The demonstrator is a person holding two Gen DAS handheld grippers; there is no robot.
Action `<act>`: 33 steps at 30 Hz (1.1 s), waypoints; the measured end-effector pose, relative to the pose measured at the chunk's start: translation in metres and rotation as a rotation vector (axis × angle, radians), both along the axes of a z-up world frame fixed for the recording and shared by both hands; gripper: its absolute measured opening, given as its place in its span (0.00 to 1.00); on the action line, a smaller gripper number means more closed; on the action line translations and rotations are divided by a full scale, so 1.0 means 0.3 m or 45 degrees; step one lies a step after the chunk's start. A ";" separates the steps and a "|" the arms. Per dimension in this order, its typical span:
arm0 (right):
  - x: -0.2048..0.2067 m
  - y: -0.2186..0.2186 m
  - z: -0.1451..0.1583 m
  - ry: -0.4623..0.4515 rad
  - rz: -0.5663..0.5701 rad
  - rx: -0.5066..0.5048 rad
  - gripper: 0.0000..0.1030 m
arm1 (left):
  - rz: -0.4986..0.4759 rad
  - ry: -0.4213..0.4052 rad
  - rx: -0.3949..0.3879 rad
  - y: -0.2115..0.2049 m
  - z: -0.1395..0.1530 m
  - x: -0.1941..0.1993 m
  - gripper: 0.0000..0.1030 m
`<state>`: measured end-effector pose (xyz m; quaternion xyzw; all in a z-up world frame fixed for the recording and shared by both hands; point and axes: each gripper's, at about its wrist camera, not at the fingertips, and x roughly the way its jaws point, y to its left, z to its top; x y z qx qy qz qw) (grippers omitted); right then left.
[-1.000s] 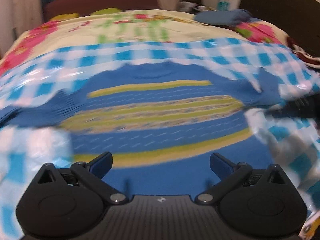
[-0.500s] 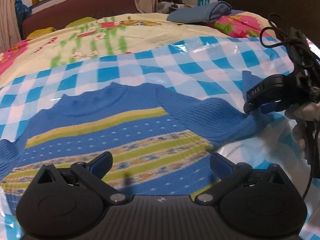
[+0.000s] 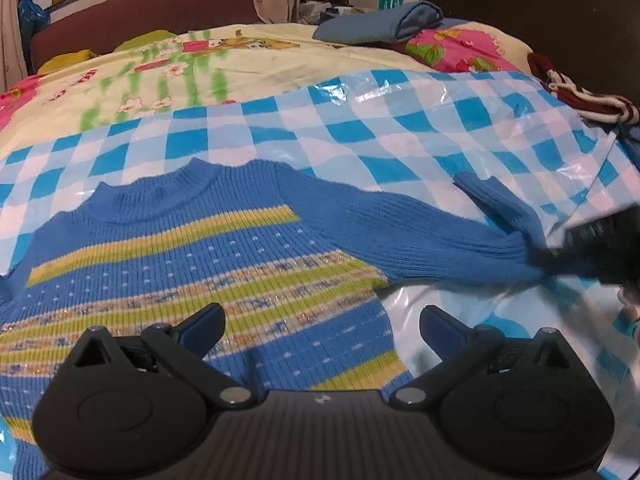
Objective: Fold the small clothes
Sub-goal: 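Lift the held sleeve up off the plastic sheet with the right gripper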
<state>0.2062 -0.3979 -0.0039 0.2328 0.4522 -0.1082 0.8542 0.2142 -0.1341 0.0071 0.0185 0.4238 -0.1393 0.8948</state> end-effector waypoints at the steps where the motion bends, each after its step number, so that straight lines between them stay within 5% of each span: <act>1: -0.016 -0.004 -0.010 0.009 -0.004 -0.022 0.20 | -0.004 0.006 0.003 -0.003 -0.005 -0.002 1.00; 5: 0.001 0.025 0.006 0.006 0.018 -0.197 0.27 | -0.016 0.012 0.003 -0.009 -0.011 -0.007 1.00; 13: 0.126 0.214 0.048 -0.055 0.292 -0.779 0.35 | -0.009 0.000 0.001 -0.011 -0.009 0.022 1.00; 16: 0.220 0.228 0.005 0.023 0.376 -0.839 0.36 | 0.000 0.010 -0.012 -0.002 -0.013 0.024 1.00; 20: 0.331 0.192 -0.073 0.121 0.365 -0.794 0.28 | -0.002 0.024 -0.004 0.000 -0.020 0.022 1.00; 21: 0.349 0.177 -0.079 0.123 0.351 -0.781 0.13 | -0.003 0.024 -0.001 0.001 -0.020 0.020 1.00; 24: 0.365 0.100 -0.037 0.083 0.282 -0.597 0.05 | -0.005 0.019 0.003 0.004 -0.018 0.020 1.00; 26: 0.343 0.053 0.029 -0.023 0.236 -0.455 0.05 | 0.000 0.016 0.001 0.004 -0.015 0.025 1.00; 31: 0.180 -0.092 0.249 -0.514 0.032 -0.014 0.05 | 0.029 -0.015 -0.067 -0.002 0.017 0.029 1.00; 33: 0.106 -0.143 0.279 -0.655 -0.053 0.063 0.05 | 0.030 -0.041 -0.097 -0.016 0.029 0.026 1.00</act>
